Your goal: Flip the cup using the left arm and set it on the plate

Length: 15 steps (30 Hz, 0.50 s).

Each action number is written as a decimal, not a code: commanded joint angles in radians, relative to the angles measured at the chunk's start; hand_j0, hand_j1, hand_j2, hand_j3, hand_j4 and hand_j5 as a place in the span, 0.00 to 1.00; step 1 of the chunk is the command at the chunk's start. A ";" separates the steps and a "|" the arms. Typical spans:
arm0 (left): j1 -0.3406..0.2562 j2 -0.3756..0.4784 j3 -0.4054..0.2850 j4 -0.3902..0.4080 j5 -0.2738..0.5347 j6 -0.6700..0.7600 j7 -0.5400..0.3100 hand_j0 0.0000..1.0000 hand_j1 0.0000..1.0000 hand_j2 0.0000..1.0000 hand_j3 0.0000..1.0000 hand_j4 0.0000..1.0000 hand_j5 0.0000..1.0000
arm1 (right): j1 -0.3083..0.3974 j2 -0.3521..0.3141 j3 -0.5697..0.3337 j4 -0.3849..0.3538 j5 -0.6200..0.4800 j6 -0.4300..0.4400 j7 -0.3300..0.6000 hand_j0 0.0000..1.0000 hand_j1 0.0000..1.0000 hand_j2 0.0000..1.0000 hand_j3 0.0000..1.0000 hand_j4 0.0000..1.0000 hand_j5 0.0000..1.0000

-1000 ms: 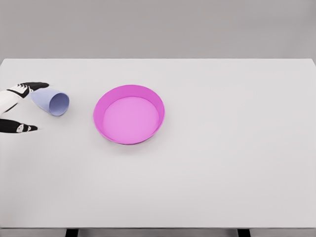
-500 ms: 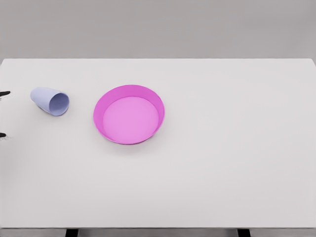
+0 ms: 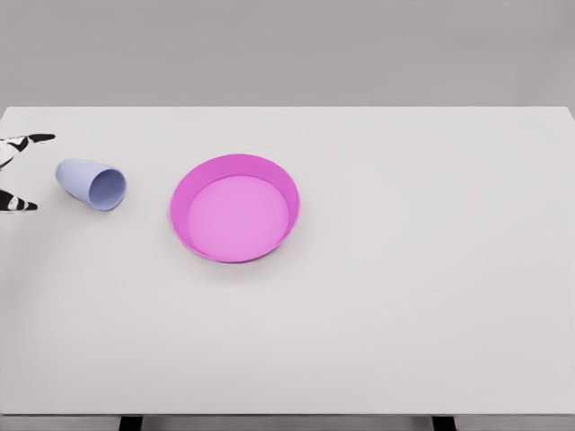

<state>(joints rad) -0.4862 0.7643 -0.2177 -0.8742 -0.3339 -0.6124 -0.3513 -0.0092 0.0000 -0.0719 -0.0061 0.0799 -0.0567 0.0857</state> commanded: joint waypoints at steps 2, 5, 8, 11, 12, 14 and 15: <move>-0.014 -0.005 -0.005 0.006 -0.062 0.001 -0.006 1.00 1.00 1.00 1.00 1.00 1.00 | -0.002 0.000 0.000 0.000 0.000 0.000 0.000 1.00 1.00 1.00 1.00 1.00 1.00; -0.034 -0.006 -0.005 0.001 -0.096 0.001 -0.009 1.00 1.00 1.00 1.00 1.00 1.00 | 0.000 0.000 0.001 0.000 0.000 0.000 0.000 1.00 1.00 1.00 1.00 1.00 1.00; -0.035 -0.026 -0.002 -0.003 -0.099 0.001 -0.011 1.00 1.00 1.00 1.00 1.00 1.00 | -0.002 0.000 0.000 0.000 0.000 0.000 0.000 1.00 1.00 1.00 1.00 1.00 1.00; -0.037 -0.039 0.014 -0.017 -0.097 0.001 -0.011 1.00 1.00 1.00 1.00 1.00 1.00 | -0.002 0.000 0.000 0.000 0.000 0.000 0.000 1.00 1.00 1.00 1.00 1.00 1.00; -0.038 -0.043 0.021 -0.019 -0.096 0.001 -0.009 1.00 1.00 1.00 1.00 1.00 1.00 | 0.000 0.000 0.000 0.000 0.000 0.000 0.000 1.00 1.00 1.00 1.00 1.00 1.00; -0.038 -0.043 0.052 -0.019 -0.097 0.001 -0.011 1.00 1.00 1.00 1.00 1.00 1.00 | -0.002 0.000 0.000 0.000 0.000 0.000 0.000 1.00 1.00 1.00 1.00 1.00 1.00; -0.038 -0.043 0.063 -0.017 -0.097 0.001 -0.011 1.00 1.00 1.00 1.00 1.00 1.00 | 0.000 0.000 0.000 0.000 0.000 0.000 0.000 1.00 1.00 1.00 1.00 1.00 1.00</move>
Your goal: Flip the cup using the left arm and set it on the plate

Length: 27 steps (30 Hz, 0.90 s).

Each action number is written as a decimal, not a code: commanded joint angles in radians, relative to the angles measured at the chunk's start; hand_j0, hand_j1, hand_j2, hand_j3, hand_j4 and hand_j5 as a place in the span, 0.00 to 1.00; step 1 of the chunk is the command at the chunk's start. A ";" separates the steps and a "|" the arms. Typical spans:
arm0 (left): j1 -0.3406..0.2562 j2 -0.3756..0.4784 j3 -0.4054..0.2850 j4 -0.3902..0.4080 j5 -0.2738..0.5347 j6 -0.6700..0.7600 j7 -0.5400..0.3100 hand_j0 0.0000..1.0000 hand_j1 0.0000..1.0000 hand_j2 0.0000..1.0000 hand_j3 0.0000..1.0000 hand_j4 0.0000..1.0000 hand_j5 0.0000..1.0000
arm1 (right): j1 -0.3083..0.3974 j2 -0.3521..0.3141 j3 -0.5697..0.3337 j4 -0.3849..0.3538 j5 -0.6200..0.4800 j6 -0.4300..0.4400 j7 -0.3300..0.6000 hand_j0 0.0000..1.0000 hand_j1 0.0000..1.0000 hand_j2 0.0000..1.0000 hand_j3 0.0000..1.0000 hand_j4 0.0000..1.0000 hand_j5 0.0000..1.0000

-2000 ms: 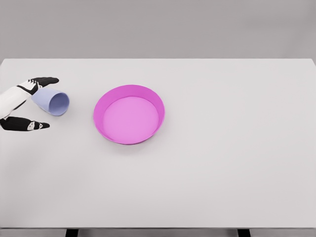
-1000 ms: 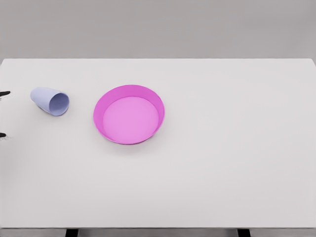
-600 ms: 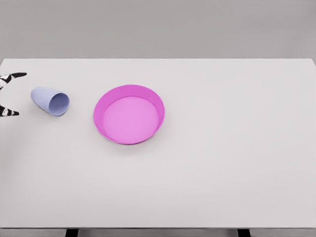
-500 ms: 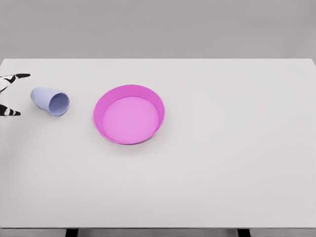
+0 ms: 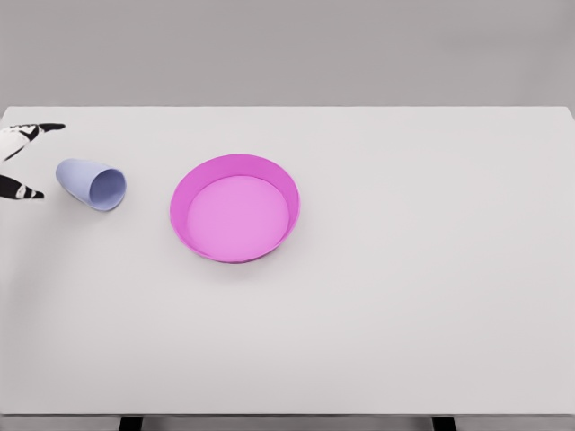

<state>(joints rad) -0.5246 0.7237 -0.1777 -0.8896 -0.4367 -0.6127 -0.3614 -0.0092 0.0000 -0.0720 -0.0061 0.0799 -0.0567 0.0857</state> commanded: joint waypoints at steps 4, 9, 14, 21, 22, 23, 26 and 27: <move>0.002 -0.007 0.029 -0.011 0.006 0.002 -0.002 1.00 1.00 1.00 1.00 1.00 1.00 | -0.002 0.000 0.001 0.000 0.000 0.000 0.000 1.00 1.00 1.00 1.00 1.00 1.00; 0.006 -0.069 0.147 -0.057 0.009 0.002 -0.001 1.00 1.00 1.00 1.00 1.00 1.00 | -0.002 0.000 0.001 0.000 0.000 0.000 0.000 1.00 1.00 1.00 1.00 1.00 1.00; 0.015 -0.060 0.142 -0.060 0.007 0.002 0.001 1.00 1.00 1.00 1.00 1.00 1.00 | 0.000 0.000 0.000 0.000 0.000 0.000 0.000 1.00 1.00 1.00 1.00 1.00 1.00; 0.034 0.011 0.029 -0.091 0.009 0.002 0.004 1.00 1.00 1.00 1.00 1.00 1.00 | 0.000 0.000 0.000 0.000 0.000 -0.002 0.000 1.00 1.00 1.00 1.00 1.00 1.00; 0.032 0.011 0.003 -0.097 0.009 0.002 0.004 1.00 1.00 1.00 1.00 1.00 1.00 | -0.002 0.000 0.001 0.000 0.000 0.000 0.000 1.00 1.00 1.00 1.00 1.00 1.00; 0.032 0.011 -0.006 -0.103 0.009 0.002 0.004 1.00 1.00 1.00 1.00 1.00 1.00 | 0.000 0.000 0.001 0.000 0.000 0.000 0.000 1.00 1.00 1.00 1.00 1.00 1.00; 0.035 0.023 -0.011 -0.144 0.010 0.002 0.004 1.00 1.00 1.00 1.00 1.00 1.00 | -0.002 0.000 0.001 0.000 0.000 0.000 0.000 1.00 1.00 1.00 1.00 1.00 1.00; 0.043 0.023 -0.013 -0.146 0.010 0.002 0.004 1.00 1.00 1.00 1.00 1.00 1.00 | -0.002 0.000 0.001 0.000 0.000 0.000 0.000 1.00 1.00 1.00 1.00 1.00 1.00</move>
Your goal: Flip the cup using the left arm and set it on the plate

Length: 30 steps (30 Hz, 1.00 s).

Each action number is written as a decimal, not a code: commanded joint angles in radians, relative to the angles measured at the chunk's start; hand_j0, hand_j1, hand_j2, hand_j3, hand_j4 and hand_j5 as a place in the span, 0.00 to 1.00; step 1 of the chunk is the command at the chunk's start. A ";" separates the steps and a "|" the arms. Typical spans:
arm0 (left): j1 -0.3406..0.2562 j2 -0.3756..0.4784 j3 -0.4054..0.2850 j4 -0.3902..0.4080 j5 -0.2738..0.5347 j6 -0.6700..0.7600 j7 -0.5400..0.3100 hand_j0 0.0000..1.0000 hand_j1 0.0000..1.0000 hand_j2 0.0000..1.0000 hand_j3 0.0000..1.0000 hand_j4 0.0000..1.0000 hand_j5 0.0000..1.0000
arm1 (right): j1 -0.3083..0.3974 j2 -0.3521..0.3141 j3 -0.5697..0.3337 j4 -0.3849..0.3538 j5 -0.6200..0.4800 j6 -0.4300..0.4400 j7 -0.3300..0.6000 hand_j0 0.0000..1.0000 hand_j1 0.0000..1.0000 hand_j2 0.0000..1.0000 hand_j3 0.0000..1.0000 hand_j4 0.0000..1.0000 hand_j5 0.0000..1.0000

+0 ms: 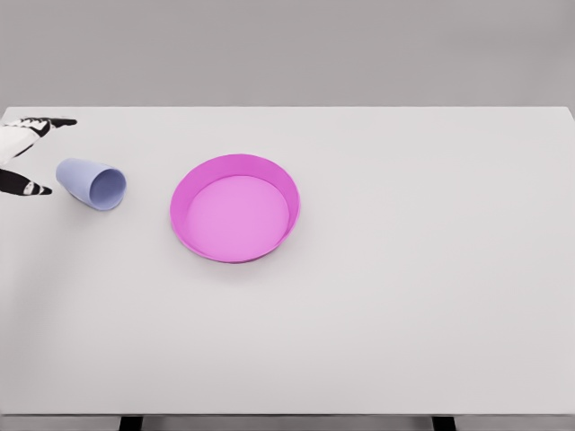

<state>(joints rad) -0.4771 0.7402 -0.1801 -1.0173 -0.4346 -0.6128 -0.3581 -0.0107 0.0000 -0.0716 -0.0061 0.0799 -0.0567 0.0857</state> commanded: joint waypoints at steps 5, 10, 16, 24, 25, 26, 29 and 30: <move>0.002 0.004 -0.056 -0.023 0.007 0.002 0.001 1.00 1.00 1.00 1.00 1.00 1.00 | 0.000 0.000 -0.001 0.000 0.000 0.000 0.000 1.00 1.00 1.00 1.00 1.00 1.00; 0.002 0.004 -0.090 -0.023 0.007 0.002 -0.001 1.00 1.00 1.00 1.00 1.00 1.00 | 0.002 0.000 -0.001 0.000 0.000 0.000 0.000 1.00 1.00 1.00 1.00 1.00 1.00; 0.002 0.001 -0.113 -0.024 0.005 0.002 -0.001 1.00 1.00 1.00 1.00 1.00 1.00 | 0.002 0.000 -0.001 0.000 0.000 0.000 0.000 1.00 1.00 1.00 1.00 1.00 1.00; -0.005 0.002 -0.125 -0.009 0.000 0.002 -0.002 1.00 1.00 1.00 1.00 1.00 1.00 | 0.000 0.000 -0.001 0.000 0.000 0.000 0.000 1.00 1.00 1.00 1.00 1.00 1.00; -0.006 0.002 -0.124 -0.009 0.000 0.002 -0.002 1.00 1.00 1.00 1.00 1.00 1.00 | 0.002 0.000 -0.001 0.000 0.000 0.000 0.000 1.00 1.00 1.00 1.00 1.00 1.00; -0.008 0.001 -0.122 -0.001 0.000 0.002 -0.002 1.00 1.00 1.00 1.00 1.00 1.00 | 0.000 0.000 -0.001 0.000 0.000 0.000 0.000 1.00 1.00 1.00 1.00 1.00 1.00; -0.012 0.002 -0.125 0.022 0.000 0.002 -0.002 1.00 1.00 1.00 1.00 1.00 1.00 | 0.000 0.000 -0.001 0.000 0.000 0.000 0.000 1.00 1.00 1.00 1.00 1.00 1.00; -0.012 -0.001 -0.127 0.022 0.000 0.002 -0.002 1.00 1.00 1.00 1.00 1.00 1.00 | 0.000 0.000 -0.001 0.000 0.000 0.000 0.000 1.00 1.00 1.00 1.00 1.00 1.00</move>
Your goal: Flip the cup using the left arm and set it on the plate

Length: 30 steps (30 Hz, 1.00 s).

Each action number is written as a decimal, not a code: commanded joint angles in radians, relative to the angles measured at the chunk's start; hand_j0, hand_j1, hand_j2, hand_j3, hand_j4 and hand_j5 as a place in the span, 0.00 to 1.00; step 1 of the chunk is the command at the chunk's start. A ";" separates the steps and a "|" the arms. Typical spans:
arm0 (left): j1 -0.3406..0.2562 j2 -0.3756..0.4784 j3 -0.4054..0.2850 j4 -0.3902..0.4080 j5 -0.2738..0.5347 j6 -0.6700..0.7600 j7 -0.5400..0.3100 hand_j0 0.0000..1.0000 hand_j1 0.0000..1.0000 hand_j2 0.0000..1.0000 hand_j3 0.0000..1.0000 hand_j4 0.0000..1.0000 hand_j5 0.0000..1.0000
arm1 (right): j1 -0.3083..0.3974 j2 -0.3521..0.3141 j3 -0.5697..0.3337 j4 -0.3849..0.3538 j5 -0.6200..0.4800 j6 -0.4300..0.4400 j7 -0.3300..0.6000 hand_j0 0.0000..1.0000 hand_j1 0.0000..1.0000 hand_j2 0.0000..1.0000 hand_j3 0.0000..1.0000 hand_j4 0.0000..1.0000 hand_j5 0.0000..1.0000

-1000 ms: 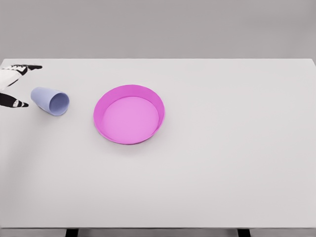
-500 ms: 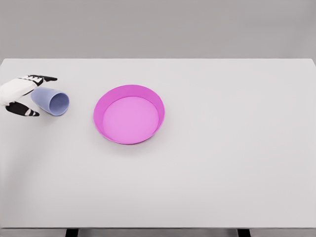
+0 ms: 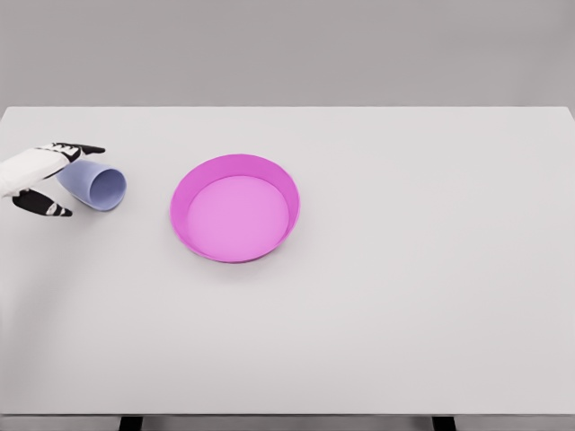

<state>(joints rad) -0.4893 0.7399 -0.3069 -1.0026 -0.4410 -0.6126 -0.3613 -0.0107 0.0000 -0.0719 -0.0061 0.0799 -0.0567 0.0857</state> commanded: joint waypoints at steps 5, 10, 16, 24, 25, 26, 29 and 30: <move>0.000 -0.010 -0.001 0.010 -0.021 0.002 -0.002 1.00 1.00 1.00 1.00 1.00 1.00 | 0.000 0.000 0.001 0.000 0.000 0.000 0.000 1.00 1.00 1.00 1.00 1.00 1.00; -0.014 -0.034 -0.003 0.032 -0.041 0.002 -0.002 1.00 1.00 1.00 1.00 1.00 1.00 | 0.002 0.000 0.000 0.000 0.000 0.000 0.000 1.00 1.00 1.00 1.00 1.00 1.00; -0.037 -0.054 -0.003 0.056 -0.067 0.002 -0.002 0.99 0.99 0.99 0.99 0.99 0.99 | 0.000 0.000 0.000 0.000 0.000 0.000 0.000 1.00 1.00 1.00 1.00 1.00 1.00; -0.038 -0.060 -0.001 0.059 -0.081 0.002 -0.002 0.88 0.88 0.88 0.88 0.88 0.88 | 0.002 0.000 0.000 0.000 0.000 -0.002 0.000 1.00 1.00 1.00 1.00 1.00 1.00; -0.040 -0.068 -0.003 0.064 -0.082 0.002 -0.002 0.87 0.87 0.87 0.87 0.87 0.87 | 0.002 0.000 0.000 0.000 0.000 0.000 0.000 1.00 1.00 1.00 1.00 1.00 1.00; -0.040 -0.070 -0.003 0.064 -0.082 0.002 -0.002 0.87 0.87 0.87 0.87 0.87 0.87 | 0.000 0.000 0.000 0.000 0.000 0.000 0.000 1.00 1.00 1.00 1.00 1.00 1.00; -0.044 -0.079 -0.003 0.065 -0.084 0.002 -0.002 0.87 0.87 0.87 0.87 0.87 0.87 | 0.002 0.000 0.000 0.000 0.000 0.000 0.000 1.00 1.00 1.00 1.00 1.00 1.00; -0.046 -0.082 -0.003 0.065 -0.088 0.002 -0.002 0.86 0.86 0.86 0.86 0.86 0.86 | 0.000 0.000 0.000 0.000 0.000 0.000 0.000 1.00 1.00 1.00 1.00 1.00 1.00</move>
<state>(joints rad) -0.5354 0.6646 -0.3107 -0.9384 -0.5318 -0.6125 -0.3637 -0.0107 0.0000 -0.0717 -0.0061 0.0798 -0.0568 0.0857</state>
